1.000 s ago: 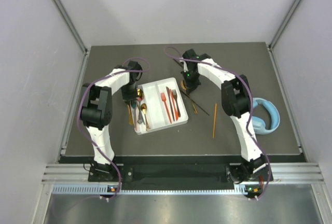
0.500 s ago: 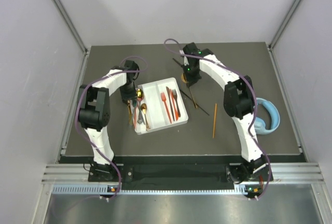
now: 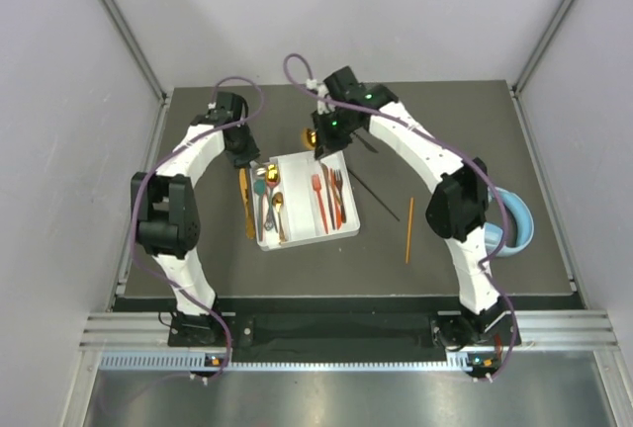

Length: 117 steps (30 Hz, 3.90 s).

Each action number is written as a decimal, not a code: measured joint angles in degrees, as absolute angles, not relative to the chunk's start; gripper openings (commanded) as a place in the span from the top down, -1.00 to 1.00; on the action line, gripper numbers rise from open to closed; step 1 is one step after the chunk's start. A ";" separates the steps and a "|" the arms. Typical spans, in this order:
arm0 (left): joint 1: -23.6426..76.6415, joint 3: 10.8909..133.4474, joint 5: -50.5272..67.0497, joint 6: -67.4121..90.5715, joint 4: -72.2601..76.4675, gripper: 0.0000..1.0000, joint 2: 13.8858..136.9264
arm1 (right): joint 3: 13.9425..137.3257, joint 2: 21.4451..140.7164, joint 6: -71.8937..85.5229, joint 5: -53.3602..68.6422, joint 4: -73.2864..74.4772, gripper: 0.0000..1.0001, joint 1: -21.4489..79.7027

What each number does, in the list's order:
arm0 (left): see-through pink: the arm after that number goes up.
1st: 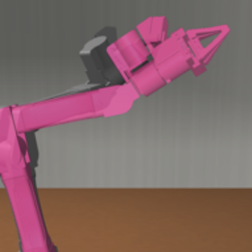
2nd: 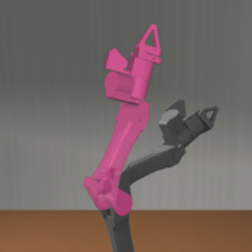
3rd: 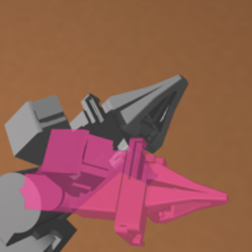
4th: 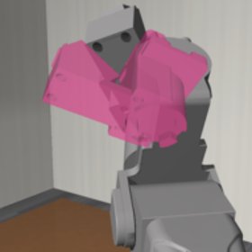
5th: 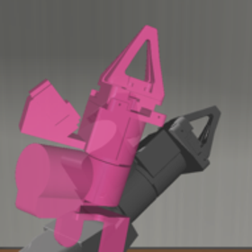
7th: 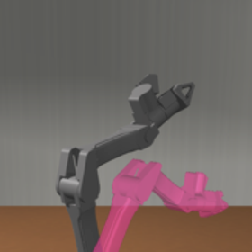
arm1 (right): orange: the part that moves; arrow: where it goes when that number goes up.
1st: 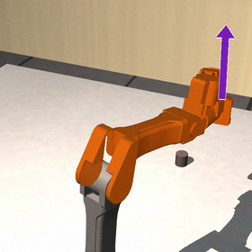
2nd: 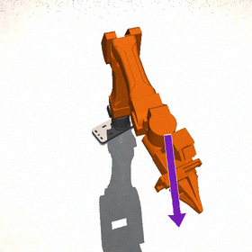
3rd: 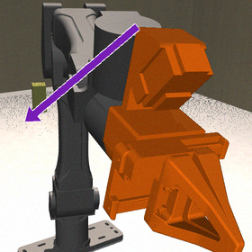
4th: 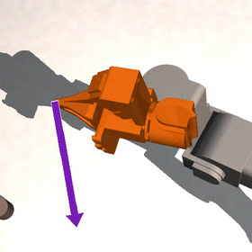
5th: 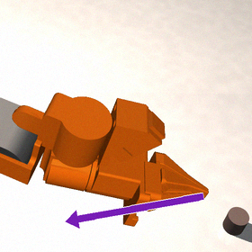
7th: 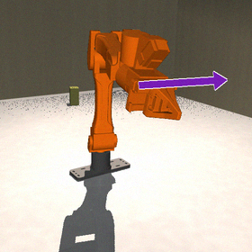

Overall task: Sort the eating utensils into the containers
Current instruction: Pick up the spoon from the center of the board, then place the spoon in the storage box, then pick up the chopstick from the center of the board.

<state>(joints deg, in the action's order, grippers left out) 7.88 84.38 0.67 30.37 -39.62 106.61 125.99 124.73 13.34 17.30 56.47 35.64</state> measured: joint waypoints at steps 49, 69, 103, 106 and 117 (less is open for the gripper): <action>1.83 77.56 -15.53 38.06 -41.60 0.27 86.52 | 116.53 138.06 37.01 27.64 26.24 0.45 44.18; 2.68 78.06 -8.91 36.29 -41.58 0.30 93.91 | 107.15 120.27 8.56 10.24 47.57 0.29 19.64; 4.60 78.65 -8.62 35.38 -41.63 0.32 95.81 | 98.80 125.29 4.03 7.18 45.47 0.62 27.70; 4.60 78.65 -8.62 35.27 -41.63 0.32 95.81 | 99.68 125.99 3.62 6.68 45.60 1.00 27.73; 4.62 78.63 -8.86 34.85 -41.63 0.32 95.81 | 93.91 122.67 6.17 5.37 40.56 1.00 27.31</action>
<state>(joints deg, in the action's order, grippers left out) 4.62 78.63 -8.86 34.85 -41.63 95.81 93.91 122.67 6.17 5.37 40.56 27.31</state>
